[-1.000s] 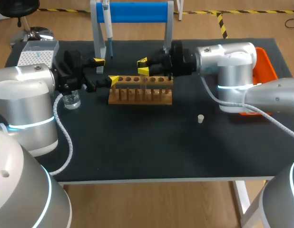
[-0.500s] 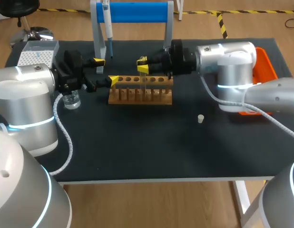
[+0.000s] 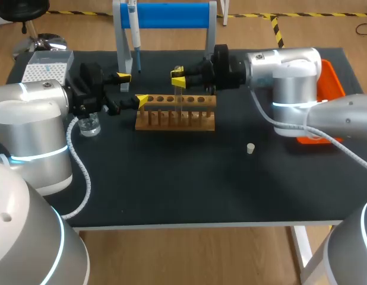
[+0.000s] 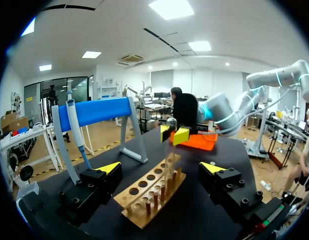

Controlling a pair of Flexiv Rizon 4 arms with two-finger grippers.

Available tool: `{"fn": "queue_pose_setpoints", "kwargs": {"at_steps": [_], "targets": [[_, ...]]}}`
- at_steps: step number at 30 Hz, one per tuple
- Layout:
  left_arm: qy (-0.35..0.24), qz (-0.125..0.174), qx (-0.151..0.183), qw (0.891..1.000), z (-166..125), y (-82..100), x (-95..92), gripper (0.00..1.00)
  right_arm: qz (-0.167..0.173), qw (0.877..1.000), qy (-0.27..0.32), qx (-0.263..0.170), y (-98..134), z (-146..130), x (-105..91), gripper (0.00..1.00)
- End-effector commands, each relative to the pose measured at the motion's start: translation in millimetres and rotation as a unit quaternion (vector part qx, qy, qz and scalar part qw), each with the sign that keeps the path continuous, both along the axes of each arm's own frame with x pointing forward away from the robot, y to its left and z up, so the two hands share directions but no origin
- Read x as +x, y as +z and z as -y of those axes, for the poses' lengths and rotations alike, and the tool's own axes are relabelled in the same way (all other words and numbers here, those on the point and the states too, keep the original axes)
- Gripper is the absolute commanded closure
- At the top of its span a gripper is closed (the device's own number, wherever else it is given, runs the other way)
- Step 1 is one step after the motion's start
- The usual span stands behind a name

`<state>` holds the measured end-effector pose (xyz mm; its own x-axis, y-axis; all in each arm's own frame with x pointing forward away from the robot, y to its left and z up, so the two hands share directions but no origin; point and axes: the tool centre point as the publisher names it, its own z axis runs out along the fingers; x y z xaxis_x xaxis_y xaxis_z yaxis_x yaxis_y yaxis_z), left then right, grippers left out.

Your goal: Invert the test tube, pick up the pipette, mount the tip to pipette, aspirate from beaker and dispense into the tube, eject the tip, return the pipette, and cap with the stopper.

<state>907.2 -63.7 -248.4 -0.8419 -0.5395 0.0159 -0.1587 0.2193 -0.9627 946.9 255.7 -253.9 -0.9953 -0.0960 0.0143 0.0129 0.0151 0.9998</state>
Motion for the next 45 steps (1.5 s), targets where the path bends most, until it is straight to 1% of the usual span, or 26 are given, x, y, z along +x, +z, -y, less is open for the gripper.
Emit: {"fn": "queue_pose_setpoints", "kwargs": {"at_steps": [1, 26, 45], "targets": [[0.002, 0.001, 0.0, 1.0, 1.3, -0.8, -0.7, 0.0, 0.001, 1.0, -0.001, -0.004, 6.4, 2.9, -2.9, 1.0], [0.002, 0.001, 0.0, 1.0, 1.3, -0.8, -0.7, 0.0, -0.002, 1.0, 0.001, -0.007, 29.7, 5.7, -5.3, 1.0], [0.002, 0.001, 0.0, 1.0, 1.3, -0.8, -0.7, 0.0, 0.008, 1.0, -0.001, -0.007, 48.5, 7.3, -15.9, 1.0]]}}
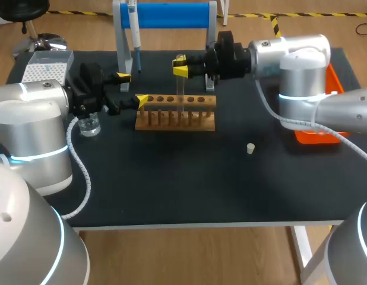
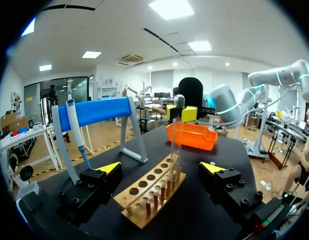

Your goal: Invert the test tube, pick up the pipette, mount the tip to pipette, aspirate from beaker and dispense into the tube, eject the tip, return the pipette, and cap with the stopper.

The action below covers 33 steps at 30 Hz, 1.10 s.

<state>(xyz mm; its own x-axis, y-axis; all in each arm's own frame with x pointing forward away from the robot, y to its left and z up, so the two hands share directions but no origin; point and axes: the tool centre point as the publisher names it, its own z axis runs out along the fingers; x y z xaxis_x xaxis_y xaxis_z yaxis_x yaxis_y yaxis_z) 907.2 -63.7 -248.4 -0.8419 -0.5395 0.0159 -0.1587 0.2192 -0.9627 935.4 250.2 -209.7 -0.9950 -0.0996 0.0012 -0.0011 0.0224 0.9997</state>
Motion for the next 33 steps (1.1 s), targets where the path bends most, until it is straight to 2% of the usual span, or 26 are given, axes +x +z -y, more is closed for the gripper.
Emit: {"fn": "queue_pose_setpoints", "kwargs": {"at_steps": [1, 8, 33], "targets": [[0.002, 0.001, 0.0, 1.0, 1.3, -0.8, -0.7, 0.0, 0.002, 1.0, -0.003, -0.005, 5.2, 1.7, -5.3, 1.0], [0.002, 0.001, 0.0, 1.0, 1.3, -0.8, -0.7, 0.0, 0.011, 1.0, -0.015, -0.007, 13.2, 5.5, -13.2, 1.0], [0.002, 0.001, 0.0, 1.0, 1.3, -0.8, -0.7, 0.0, 0.004, 1.0, -0.015, -0.005, 14.1, 6.6, -13.1, 1.0]]}}
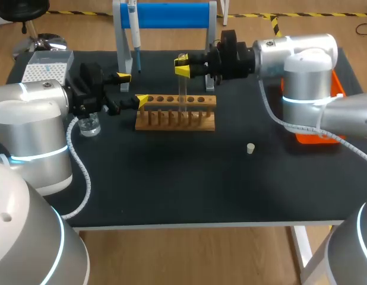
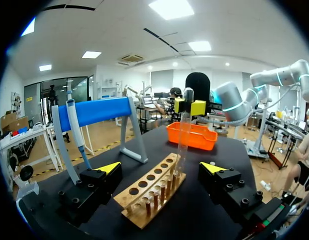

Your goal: Invert the test tube, pick up the pipette, mount the tip to pipette, aspirate from beaker and dispense into the tube, eject the tip, return the pipette, and cap with the stopper.

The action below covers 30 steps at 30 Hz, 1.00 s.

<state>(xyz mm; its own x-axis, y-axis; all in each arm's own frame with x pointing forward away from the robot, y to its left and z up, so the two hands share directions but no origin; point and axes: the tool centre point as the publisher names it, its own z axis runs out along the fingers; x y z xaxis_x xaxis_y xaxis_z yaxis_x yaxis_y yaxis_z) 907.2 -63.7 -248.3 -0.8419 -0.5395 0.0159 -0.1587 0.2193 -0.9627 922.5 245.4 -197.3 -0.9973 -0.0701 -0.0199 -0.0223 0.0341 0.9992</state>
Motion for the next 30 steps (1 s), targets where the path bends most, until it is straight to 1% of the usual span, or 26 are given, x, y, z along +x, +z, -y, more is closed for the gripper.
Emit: {"fn": "queue_pose_setpoints", "kwargs": {"at_steps": [1, 2, 4, 5, 6, 8, 11, 13, 14, 15, 16, 18, 19, 21, 24, 26, 29, 30], "targets": [[0.002, 0.001, 0.0, 1.0, 1.3, -0.8, -0.7, 0.0, -0.022, 1.0, -0.001, 0.004, 3.3, 3.5, -0.3, 1.0], [0.002, 0.001, 0.0, 1.0, 1.3, -0.8, -0.7, 0.0, -0.026, 1.0, -0.002, 0.002, 3.6, 3.7, 0.0, 1.0], [0.002, 0.001, 0.0, 1.0, 1.3, -0.8, -0.7, 0.0, -0.051, 0.999, -0.002, 0.003, 4.8, 5.1, 0.4, 1.0], [0.002, 0.001, 0.0, 1.0, 1.3, -0.8, -0.7, 0.0, -0.057, 0.998, -0.002, 0.002, 5.3, 5.4, 0.4, 1.0], [0.002, 0.001, 0.0, 1.0, 1.3, -0.8, -0.7, 0.0, -0.074, 0.997, 0.0, 0.0, 5.5, 5.5, 0.6, 1.0], [0.002, 0.001, 0.0, 1.0, 1.3, -0.8, -0.7, 0.0, -0.092, 0.996, -0.001, -0.007, 5.8, 5.4, 1.1, 1.0], [0.002, 0.001, 0.0, 1.0, 1.3, -0.8, -0.7, 0.0, -0.146, 0.989, 0.007, -0.021, 4.2, 4.4, 2.6, 1.0], [0.002, 0.001, 0.0, 1.0, 1.3, -0.8, -0.7, 0.0, -0.188, 0.982, 0.007, -0.034, 2.4, 3.9, 3.7, 1.0], [0.002, 0.001, 0.0, 1.0, 1.3, -0.8, -0.7, 0.0, -0.211, 0.977, 0.01, -0.035, 1.5, 3.8, 4.8, 1.0], [0.002, 0.001, 0.0, 1.0, 1.3, -0.8, -0.7, 0.0, -0.246, 0.968, 0.013, -0.043, 0.7, 4.0, 6.1, 1.0], [0.002, 0.001, 0.0, 1.0, 1.3, -0.8, -0.7, 0.0, -0.272, 0.961, 0.01, -0.046, -1.2, 4.2, 7.8, 1.0], [0.002, 0.001, 0.0, 1.0, 1.3, -0.8, -0.7, 0.0, -0.314, 0.949, 0.009, -0.034, -2.9, 5.8, 11.2, 1.0], [0.002, 0.001, 0.0, 1.0, 1.3, -0.8, -0.7, 0.0, -0.35, 0.936, 0.009, -0.031, -4.2, 7.1, 12.7, 1.0], [0.002, 0.001, 0.0, 1.0, 1.3, -0.8, -0.7, 0.0, -0.38, 0.925, 0.001, -0.024, -6.8, 10.1, 15.5, 1.0], [0.002, 0.001, 0.0, 1.0, 1.3, -0.8, -0.7, 0.0, -0.414, 0.91, -0.008, -0.015, -10.9, 14.7, 19.3, 1.0], [0.002, 0.001, 0.0, 1.0, 1.3, -0.8, -0.7, 0.0, -0.445, 0.895, -0.009, -0.006, -13.3, 18.0, 21.0, 1.0], [0.002, 0.001, 0.0, 1.0, 1.3, -0.8, -0.7, 0.0, -0.48, 0.877, -0.011, 0.0, -15.9, 21.7, 24.0, 1.0], [0.002, 0.001, 0.0, 1.0, 1.3, -0.8, -0.7, 0.0, -0.496, 0.868, -0.01, 0.0, -16.8, 22.8, 24.8, 1.0]]}}
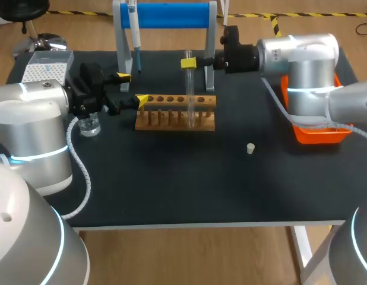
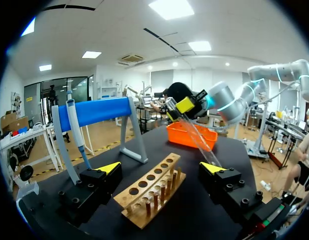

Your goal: Invert the test tube, pick up the pipette, mount the tip to pipette, aspirate from beaker and dispense into the tube, eject the tip, return the pipette, and cap with the stopper.

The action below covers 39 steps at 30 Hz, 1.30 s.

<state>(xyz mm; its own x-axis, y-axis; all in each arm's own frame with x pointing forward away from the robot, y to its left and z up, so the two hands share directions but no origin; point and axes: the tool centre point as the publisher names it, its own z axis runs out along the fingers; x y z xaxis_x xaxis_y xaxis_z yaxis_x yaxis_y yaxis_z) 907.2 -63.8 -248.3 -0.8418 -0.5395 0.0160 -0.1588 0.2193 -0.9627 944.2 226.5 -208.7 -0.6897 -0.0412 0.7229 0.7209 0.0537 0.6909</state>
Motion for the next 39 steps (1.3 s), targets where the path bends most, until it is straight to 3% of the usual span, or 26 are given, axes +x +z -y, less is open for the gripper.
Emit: {"fn": "queue_pose_setpoints", "kwargs": {"at_steps": [1, 9, 32, 39], "targets": [[0.002, 0.001, 0.0, 1.0, 1.3, -0.8, -0.7, 0.0, -0.123, 0.992, -0.007, 0.014, -6.3, 4.9, 4.0, 1.0], [0.002, 0.001, 0.0, 1.0, 1.3, -0.8, -0.7, 0.0, -0.198, 0.98, -0.002, 0.011, -9.7, 13.2, 7.6, 1.0], [0.002, 0.001, 0.0, 1.0, 1.3, -0.8, -0.7, 0.0, -0.311, 0.95, 0.01, -0.017, -13.8, 27.5, -2.9, 1.0], [0.002, 0.001, 0.0, 1.0, 1.3, -0.8, -0.7, 0.0, -0.358, 0.933, 0.018, -0.018, -15.6, 28.0, -6.7, 1.0]]}}
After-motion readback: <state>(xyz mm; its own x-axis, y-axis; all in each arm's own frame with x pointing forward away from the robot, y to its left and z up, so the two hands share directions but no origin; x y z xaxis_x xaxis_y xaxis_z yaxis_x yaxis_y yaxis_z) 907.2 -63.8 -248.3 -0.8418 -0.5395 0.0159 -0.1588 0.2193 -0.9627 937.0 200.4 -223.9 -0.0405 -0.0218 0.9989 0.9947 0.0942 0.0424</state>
